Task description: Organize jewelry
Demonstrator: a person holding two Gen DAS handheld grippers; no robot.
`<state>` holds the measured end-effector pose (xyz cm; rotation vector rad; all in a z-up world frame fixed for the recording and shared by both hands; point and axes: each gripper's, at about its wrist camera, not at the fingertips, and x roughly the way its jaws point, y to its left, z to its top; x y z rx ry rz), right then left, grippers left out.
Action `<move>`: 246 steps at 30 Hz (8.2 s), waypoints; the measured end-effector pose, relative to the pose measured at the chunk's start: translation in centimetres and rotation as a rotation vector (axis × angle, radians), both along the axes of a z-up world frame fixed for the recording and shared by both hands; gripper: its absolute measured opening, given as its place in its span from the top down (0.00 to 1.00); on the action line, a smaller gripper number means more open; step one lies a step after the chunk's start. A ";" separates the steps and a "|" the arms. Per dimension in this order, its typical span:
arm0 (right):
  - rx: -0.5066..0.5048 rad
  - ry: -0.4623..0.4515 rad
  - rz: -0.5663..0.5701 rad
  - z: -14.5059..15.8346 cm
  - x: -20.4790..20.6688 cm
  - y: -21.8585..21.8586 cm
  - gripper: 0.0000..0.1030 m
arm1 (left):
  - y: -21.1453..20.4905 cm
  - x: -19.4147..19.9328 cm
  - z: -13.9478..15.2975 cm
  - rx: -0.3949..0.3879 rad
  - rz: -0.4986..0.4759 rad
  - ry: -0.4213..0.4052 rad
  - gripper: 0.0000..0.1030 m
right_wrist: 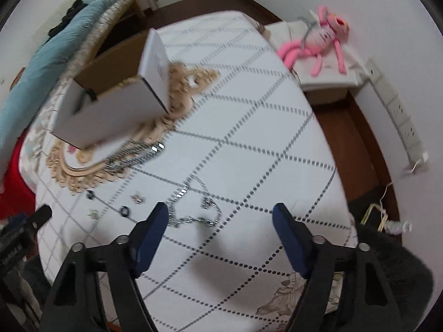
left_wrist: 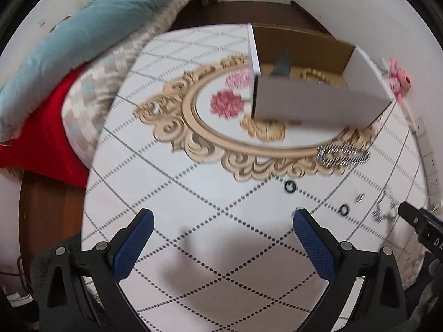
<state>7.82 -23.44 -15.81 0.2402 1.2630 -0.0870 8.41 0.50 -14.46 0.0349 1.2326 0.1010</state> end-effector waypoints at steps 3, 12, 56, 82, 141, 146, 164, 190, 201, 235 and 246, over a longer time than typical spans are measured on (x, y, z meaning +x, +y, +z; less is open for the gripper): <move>-0.026 0.016 0.012 -1.7 0.1 0.5 0.33 | -0.3 -0.4 -1.0 -0.020 -0.014 0.005 0.01; -0.145 -0.072 0.066 -2.1 -1.3 2.5 0.98 | -2.8 -1.6 -2.0 -0.063 -0.090 -0.012 0.04; 0.147 -0.239 0.043 6.7 -0.7 0.8 1.00 | -0.3 -0.6 3.5 -0.284 -0.094 -0.095 0.96; 0.154 -0.084 -0.012 -0.1 -0.8 -1.4 0.98 | -6.0 -0.3 -2.6 -0.112 -0.202 -0.039 0.91; 0.049 -0.122 0.257 6.6 22.0 6.4 0.61 | 0.1 20.6 5.0 -0.132 -0.070 -0.041 0.34; -0.073 -0.124 0.250 6.6 20.6 6.3 0.28 | 0.7 19.1 4.9 -0.082 -0.045 -0.068 0.31; -0.157 -0.143 0.254 6.7 15.7 8.0 0.00 | 1.4 13.7 5.7 -0.065 -0.013 -0.122 0.00; 0.102 -0.130 0.125 -1.1 3.7 5.3 0.31 | 2.4 2.7 -1.9 0.028 0.044 -0.031 0.00; -0.030 -0.151 0.208 -2.6 7.4 7.7 0.92 | 2.2 3.8 -2.6 0.055 0.050 -0.026 0.00; 0.074 -0.143 -0.076 -2.5 0.7 -4.7 0.98 | -13.4 1.5 -3.2 -0.083 -0.363 -0.047 0.81; 0.106 -0.185 -0.030 -0.3 0.9 -3.5 0.97 | -12.3 1.4 -1.7 -0.152 -0.364 -0.065 0.94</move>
